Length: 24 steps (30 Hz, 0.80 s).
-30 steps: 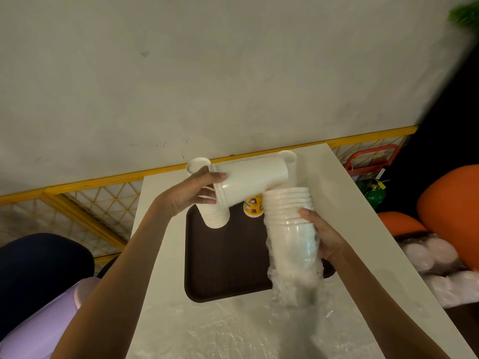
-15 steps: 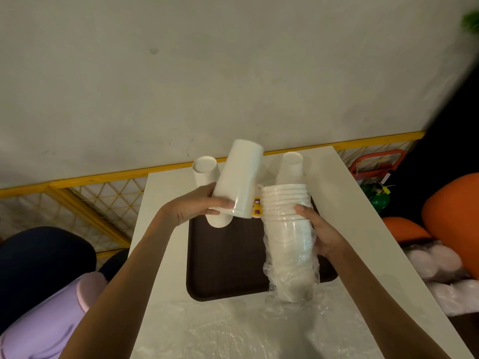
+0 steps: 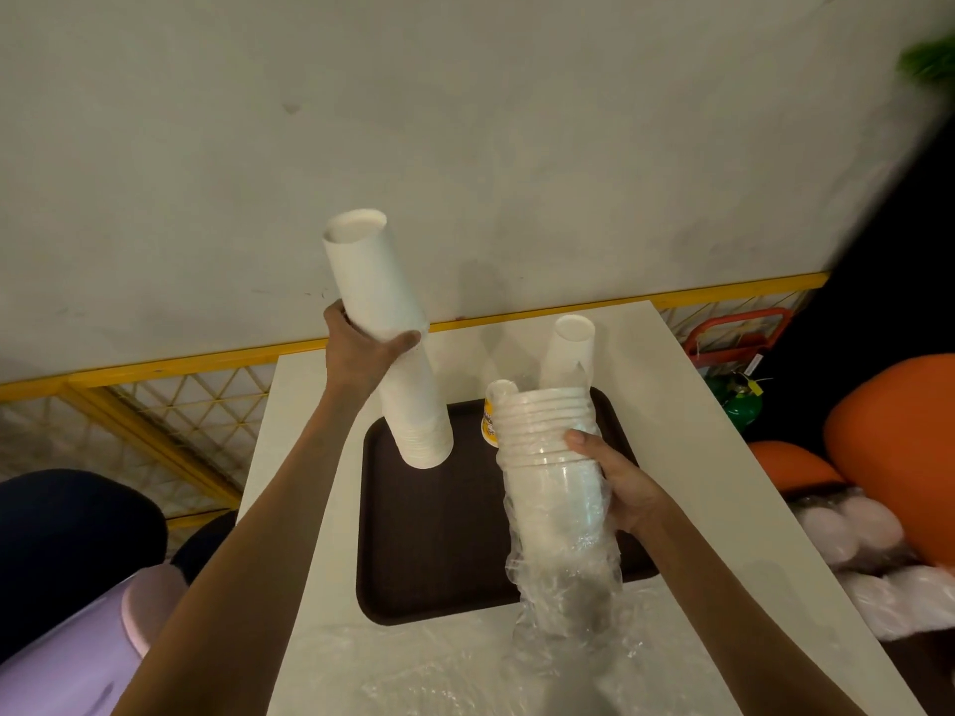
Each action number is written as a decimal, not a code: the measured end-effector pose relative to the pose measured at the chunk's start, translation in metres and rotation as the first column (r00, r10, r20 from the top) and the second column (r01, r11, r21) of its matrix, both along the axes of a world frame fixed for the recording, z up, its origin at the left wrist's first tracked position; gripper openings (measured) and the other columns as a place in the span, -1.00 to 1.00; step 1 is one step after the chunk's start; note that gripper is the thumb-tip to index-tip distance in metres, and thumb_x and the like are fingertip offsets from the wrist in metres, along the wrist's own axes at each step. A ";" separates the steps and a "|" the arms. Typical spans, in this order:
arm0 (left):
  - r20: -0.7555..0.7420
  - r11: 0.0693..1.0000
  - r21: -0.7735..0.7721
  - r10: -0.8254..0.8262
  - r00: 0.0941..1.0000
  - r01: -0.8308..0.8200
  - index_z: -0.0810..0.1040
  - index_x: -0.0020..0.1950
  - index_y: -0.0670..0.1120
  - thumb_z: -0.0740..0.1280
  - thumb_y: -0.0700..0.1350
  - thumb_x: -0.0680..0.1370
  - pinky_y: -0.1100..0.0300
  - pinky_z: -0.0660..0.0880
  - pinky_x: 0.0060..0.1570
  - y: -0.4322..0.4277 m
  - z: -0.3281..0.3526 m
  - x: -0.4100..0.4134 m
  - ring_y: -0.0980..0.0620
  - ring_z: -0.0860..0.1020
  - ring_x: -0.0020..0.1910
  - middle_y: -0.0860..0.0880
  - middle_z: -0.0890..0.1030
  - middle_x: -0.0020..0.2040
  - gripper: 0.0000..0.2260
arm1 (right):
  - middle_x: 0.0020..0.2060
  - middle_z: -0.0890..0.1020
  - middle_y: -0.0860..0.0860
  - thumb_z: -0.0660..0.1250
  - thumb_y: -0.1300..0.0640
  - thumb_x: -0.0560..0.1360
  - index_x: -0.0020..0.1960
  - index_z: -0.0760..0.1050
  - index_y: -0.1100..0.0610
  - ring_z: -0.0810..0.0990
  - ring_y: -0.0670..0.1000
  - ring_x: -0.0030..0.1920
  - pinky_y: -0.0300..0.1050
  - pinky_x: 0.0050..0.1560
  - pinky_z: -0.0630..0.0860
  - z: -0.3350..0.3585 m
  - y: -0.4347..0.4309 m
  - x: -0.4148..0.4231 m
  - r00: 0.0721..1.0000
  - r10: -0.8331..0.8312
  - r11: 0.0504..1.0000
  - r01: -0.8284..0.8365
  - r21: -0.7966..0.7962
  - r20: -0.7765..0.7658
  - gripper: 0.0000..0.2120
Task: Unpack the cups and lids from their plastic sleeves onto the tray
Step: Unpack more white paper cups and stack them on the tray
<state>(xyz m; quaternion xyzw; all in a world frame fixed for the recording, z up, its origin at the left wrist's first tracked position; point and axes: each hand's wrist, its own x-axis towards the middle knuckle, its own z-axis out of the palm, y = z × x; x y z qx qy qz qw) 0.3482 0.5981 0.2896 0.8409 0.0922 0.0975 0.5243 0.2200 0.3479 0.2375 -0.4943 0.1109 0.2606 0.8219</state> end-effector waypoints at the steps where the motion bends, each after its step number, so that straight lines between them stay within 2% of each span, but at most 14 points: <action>1: -0.041 1.000 0.002 -0.003 0.999 0.004 0.11 0.43 -0.18 0.57 -0.10 0.34 -0.07 0.43 0.27 0.001 -0.009 0.000 -0.13 0.39 0.32 -0.14 0.36 0.36 -0.16 | -0.16 0.71 0.09 0.67 -0.16 -0.31 0.15 0.46 0.09 0.70 0.05 -0.17 -0.09 -0.30 0.61 -0.001 0.000 0.001 1.000 -0.001 1.000 0.001 0.001 -0.003 0.07; 5: -0.261 0.995 -0.015 -0.104 0.960 0.104 -0.08 0.49 -0.17 0.57 -0.11 0.33 -0.07 0.34 0.33 0.001 -0.048 -0.010 -0.16 0.28 0.41 -0.16 0.23 0.43 -0.01 | -0.11 0.69 0.11 0.67 -0.16 -0.30 0.21 0.45 0.09 0.69 0.07 -0.13 -0.08 -0.28 0.61 -0.004 0.001 0.003 1.000 -0.018 1.000 0.018 -0.020 -0.016 0.11; 7: -0.363 0.994 -0.044 -0.108 0.925 0.099 -0.20 0.51 -0.16 0.55 -0.07 0.35 -0.07 0.27 0.37 -0.001 -0.064 -0.021 -0.17 0.22 0.45 -0.17 0.16 0.48 0.06 | -0.12 0.69 0.10 0.67 -0.15 -0.19 0.22 0.45 0.09 0.69 0.06 -0.13 -0.08 -0.29 0.61 -0.005 0.003 0.004 0.999 -0.024 0.999 0.023 -0.035 -0.024 0.03; 9: -0.435 0.995 -0.090 -0.075 0.897 0.040 -0.24 0.52 -0.17 0.52 -0.05 0.40 -0.07 0.23 0.38 -0.005 -0.076 -0.036 -0.19 0.19 0.48 -0.17 0.11 0.52 0.04 | -0.09 0.67 0.11 0.59 -0.12 0.06 0.30 0.41 0.11 0.67 0.08 -0.10 -0.08 -0.30 0.61 -0.005 0.004 0.003 0.999 -0.034 0.999 0.033 -0.040 -0.034 -0.13; 11: -0.461 0.992 -0.121 -0.034 0.887 -0.025 -0.19 0.53 -0.18 0.46 -0.05 0.46 -0.02 0.25 0.36 -0.014 -0.081 -0.055 -0.20 0.21 0.47 -0.18 0.12 0.53 -0.06 | -0.08 0.67 0.12 0.63 -0.14 0.03 0.28 0.43 0.11 0.67 0.08 -0.10 -0.07 -0.29 0.61 -0.005 0.006 0.004 0.997 -0.067 0.998 0.066 -0.023 -0.037 -0.11; 12: -0.452 0.989 -0.144 -0.028 0.891 -0.042 -0.12 0.54 -0.18 0.42 -0.04 0.50 0.00 0.29 0.33 -0.021 -0.082 -0.065 -0.19 0.26 0.44 -0.18 0.17 0.51 -0.15 | -0.08 0.68 0.11 0.64 -0.15 0.00 0.26 0.44 0.10 0.68 0.08 -0.11 -0.06 -0.28 0.61 -0.005 0.007 0.005 0.996 -0.079 0.997 0.079 -0.021 -0.039 -0.10; 13: -0.441 0.981 -0.187 -0.043 0.896 -0.045 -0.03 0.54 -0.15 0.37 -0.02 0.53 0.02 0.33 0.29 -0.028 -0.082 -0.076 -0.18 0.34 0.39 -0.17 0.25 0.48 -0.25 | -0.09 0.68 0.11 0.62 -0.14 0.05 0.25 0.44 0.10 0.68 0.08 -0.11 -0.06 -0.28 0.62 -0.003 0.008 0.006 0.995 -0.091 0.996 0.091 -0.009 -0.037 -0.15; 15: -0.443 0.935 -0.354 -0.154 0.883 -0.014 0.10 0.52 -0.07 0.26 0.11 0.57 0.01 0.41 0.22 -0.042 -0.078 -0.096 -0.09 0.49 0.24 -0.12 0.42 0.36 -0.39 | -0.13 0.70 0.10 0.51 -0.07 0.24 0.22 0.46 0.09 0.68 0.07 -0.13 -0.05 -0.26 0.62 0.000 0.009 0.006 0.993 -0.120 0.992 0.121 0.034 -0.024 -0.40; 16: -0.436 0.895 -0.445 -0.235 0.869 0.018 0.17 0.49 -0.04 0.19 0.20 0.57 0.03 0.45 0.18 -0.050 -0.073 -0.106 -0.04 0.52 0.18 -0.10 0.48 0.31 -0.42 | -0.14 0.70 0.09 0.41 -0.04 0.29 0.19 0.47 0.08 0.68 0.06 -0.13 -0.06 -0.26 0.63 0.002 0.009 0.006 0.990 -0.137 0.989 0.138 0.051 -0.023 -0.50; 18: -0.378 0.805 -0.585 -0.377 0.846 0.098 0.32 0.40 -0.03 0.08 0.33 0.50 0.04 0.50 0.14 -0.068 -0.062 -0.122 -0.04 0.57 0.15 -0.11 0.56 0.23 -0.39 | -0.15 0.70 0.08 0.33 -0.02 0.31 0.14 0.48 0.08 0.68 0.05 -0.12 -0.06 -0.25 0.63 0.004 0.010 0.006 0.985 -0.175 0.982 0.175 0.073 -0.009 -0.58; 21: -0.209 0.683 -0.697 -0.485 0.849 0.219 0.41 0.35 -0.10 0.08 0.35 0.46 -0.06 0.51 0.20 -0.093 -0.048 -0.138 -0.10 0.58 0.18 -0.17 0.59 0.21 -0.34 | -0.07 0.70 0.10 0.43 -0.03 0.37 0.21 0.47 0.11 0.68 0.05 -0.06 -0.09 -0.20 0.62 0.008 0.013 0.004 0.972 -0.224 0.974 0.220 0.057 0.075 -0.54; 22: -0.175 0.646 -0.722 -0.515 0.839 0.246 0.39 0.38 -0.09 0.12 0.38 0.45 -0.03 0.53 0.17 -0.098 -0.046 -0.141 -0.10 0.58 0.18 -0.17 0.58 0.22 -0.31 | -0.01 0.68 0.12 0.47 -0.06 0.35 0.25 0.45 0.11 0.67 0.07 -0.01 -0.07 -0.16 0.62 0.009 0.013 0.003 0.966 -0.238 0.971 0.235 0.042 0.102 -0.46; 24: -0.141 0.616 -0.739 -0.537 0.832 0.273 0.35 0.41 -0.05 0.22 0.41 0.40 -0.01 0.55 0.13 -0.104 -0.045 -0.142 -0.10 0.57 0.20 -0.15 0.57 0.24 -0.25 | 0.10 0.64 0.15 0.53 -0.22 0.20 0.32 0.40 0.09 0.63 0.12 0.10 0.03 -0.02 0.61 0.008 0.016 0.002 0.955 -0.261 0.965 0.263 0.002 0.144 -0.20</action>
